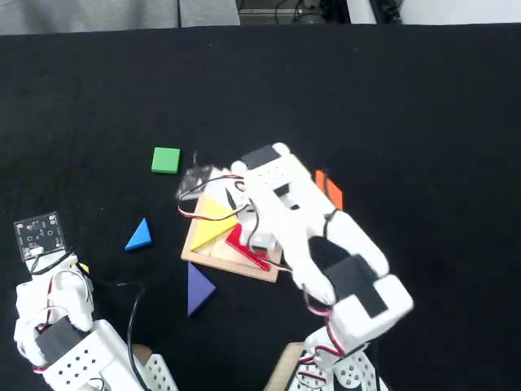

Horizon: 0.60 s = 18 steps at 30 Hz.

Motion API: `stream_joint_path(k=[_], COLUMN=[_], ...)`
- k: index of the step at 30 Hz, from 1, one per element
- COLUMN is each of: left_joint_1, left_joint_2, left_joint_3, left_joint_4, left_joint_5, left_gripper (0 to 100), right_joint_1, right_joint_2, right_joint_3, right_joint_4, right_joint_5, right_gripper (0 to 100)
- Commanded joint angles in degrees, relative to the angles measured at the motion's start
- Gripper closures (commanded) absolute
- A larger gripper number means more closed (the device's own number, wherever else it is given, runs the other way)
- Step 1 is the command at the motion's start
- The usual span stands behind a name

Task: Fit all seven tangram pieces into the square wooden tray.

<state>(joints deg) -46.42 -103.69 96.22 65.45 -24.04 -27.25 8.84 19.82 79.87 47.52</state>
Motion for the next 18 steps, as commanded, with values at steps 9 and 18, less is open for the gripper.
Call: stream_joint_path(k=[9, 18], left_joint_1=[0.22, 0.22], left_joint_2=[-0.53, -0.53], left_joint_3=[1.19, 1.19], left_joint_4=[0.26, 0.26], left_joint_5=[0.26, 0.26], left_gripper=[82, 82], right_joint_1=[-4.48, -5.71], right_joint_2=[-11.91, -9.45], right_joint_3=[6.02, 11.21], right_joint_4=[-3.78, -10.55], right_joint_5=[-24.18, -26.99], right_gripper=[98.5, 72.7])
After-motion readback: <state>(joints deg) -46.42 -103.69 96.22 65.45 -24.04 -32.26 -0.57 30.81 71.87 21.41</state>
